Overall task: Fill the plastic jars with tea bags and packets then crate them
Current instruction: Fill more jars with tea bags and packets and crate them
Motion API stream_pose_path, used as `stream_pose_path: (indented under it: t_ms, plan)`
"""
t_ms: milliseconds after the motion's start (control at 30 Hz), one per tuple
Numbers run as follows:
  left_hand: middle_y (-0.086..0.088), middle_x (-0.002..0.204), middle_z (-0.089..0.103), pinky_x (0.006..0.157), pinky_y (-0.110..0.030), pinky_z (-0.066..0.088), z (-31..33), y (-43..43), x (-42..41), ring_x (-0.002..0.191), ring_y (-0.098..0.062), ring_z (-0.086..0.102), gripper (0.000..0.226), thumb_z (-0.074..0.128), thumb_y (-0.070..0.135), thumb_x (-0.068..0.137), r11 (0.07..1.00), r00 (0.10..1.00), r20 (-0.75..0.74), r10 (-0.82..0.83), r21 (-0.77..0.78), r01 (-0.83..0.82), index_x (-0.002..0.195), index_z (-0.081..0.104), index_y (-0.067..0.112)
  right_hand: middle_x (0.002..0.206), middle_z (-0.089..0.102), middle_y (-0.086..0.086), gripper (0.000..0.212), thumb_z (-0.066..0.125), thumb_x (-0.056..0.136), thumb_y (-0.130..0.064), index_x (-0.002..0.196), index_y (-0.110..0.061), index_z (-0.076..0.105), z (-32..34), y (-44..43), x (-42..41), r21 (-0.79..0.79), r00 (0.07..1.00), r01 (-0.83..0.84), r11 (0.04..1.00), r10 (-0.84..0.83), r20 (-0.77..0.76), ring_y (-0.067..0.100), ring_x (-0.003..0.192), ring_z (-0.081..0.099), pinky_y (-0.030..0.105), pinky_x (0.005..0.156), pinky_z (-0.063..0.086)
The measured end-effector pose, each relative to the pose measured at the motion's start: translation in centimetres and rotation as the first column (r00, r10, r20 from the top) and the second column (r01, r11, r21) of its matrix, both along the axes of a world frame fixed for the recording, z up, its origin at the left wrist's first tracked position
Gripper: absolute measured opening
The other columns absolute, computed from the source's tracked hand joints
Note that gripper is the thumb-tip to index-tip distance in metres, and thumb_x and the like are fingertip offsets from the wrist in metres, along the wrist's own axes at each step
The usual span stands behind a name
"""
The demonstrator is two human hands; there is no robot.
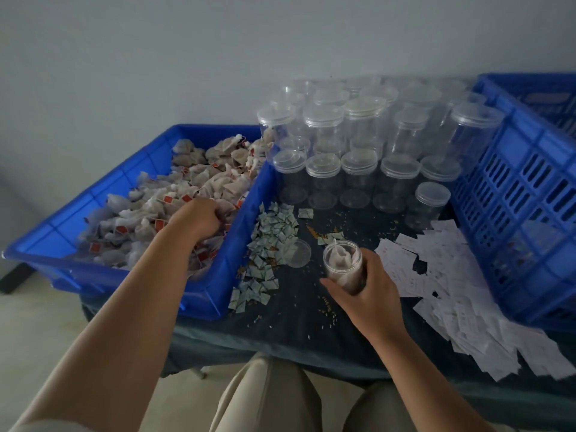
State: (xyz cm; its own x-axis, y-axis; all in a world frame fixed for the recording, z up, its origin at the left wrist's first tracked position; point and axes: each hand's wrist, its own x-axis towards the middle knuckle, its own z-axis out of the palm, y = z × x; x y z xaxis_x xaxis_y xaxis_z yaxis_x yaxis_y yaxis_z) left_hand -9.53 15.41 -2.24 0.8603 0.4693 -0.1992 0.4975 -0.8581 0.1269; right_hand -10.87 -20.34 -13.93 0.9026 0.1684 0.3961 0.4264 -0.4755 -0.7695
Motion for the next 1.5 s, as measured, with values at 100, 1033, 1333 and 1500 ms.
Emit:
stream_pose_path:
  t_ms: [100,1033,1333,1500]
  plan:
    - [-0.012,0.122,0.067,0.096,-0.039,0.054,-1.0,-0.7,0.3,0.108,-0.027,0.066,0.029,0.066,0.021,0.101,0.995,0.974,-0.226,-0.027,0.088,0.049,0.128,0.07,0.009,0.115,0.071,-0.011,0.074,0.09,0.075,-0.055,0.131,-0.021,0.057,-0.1,0.0,0.0,0.002,1.0,-0.01,1.0,0.01,0.014,0.01,0.1,0.071,0.04,0.079,0.063]
    - [0.006,0.071,0.046,0.053,-0.021,0.04,7.0,-19.6,-2.0,0.06,-0.008,0.038,0.015,0.058,0.03,0.103,0.091,0.642,0.643,0.418,-0.733,0.674,0.098,0.054,0.017,0.11,0.07,-0.016,0.067,0.079,0.077,-0.062,0.127,-0.022,0.059,0.5,0.0,-0.2,0.043,0.998,-0.059,0.997,0.059,0.009,0.003,0.096,0.069,0.033,0.075,0.062]
    - [0.013,0.075,0.066,0.062,-0.024,0.05,-0.5,-21.1,-1.0,0.065,-0.003,0.06,0.017,0.068,0.041,0.101,0.635,0.748,0.662,0.035,-0.593,0.495,0.093,0.07,0.026,0.103,0.069,-0.016,0.064,0.076,0.078,-0.066,0.122,-0.024,0.057,0.5,-0.1,-0.1,0.034,0.999,-0.038,0.999,0.038,-0.008,0.003,0.086,0.068,0.03,0.068,0.06]
    - [0.021,0.094,0.064,0.076,-0.013,0.049,-1.8,-18.5,-3.1,0.088,0.0,0.062,0.014,0.079,0.043,0.091,0.817,0.638,0.663,-0.391,-0.069,0.573,0.099,0.073,0.034,0.104,0.068,-0.019,0.062,0.079,0.078,-0.066,0.124,-0.033,0.055,0.5,0.0,0.0,0.056,1.0,-0.004,0.998,0.004,0.003,0.0,0.089,0.068,0.023,0.067,0.058]
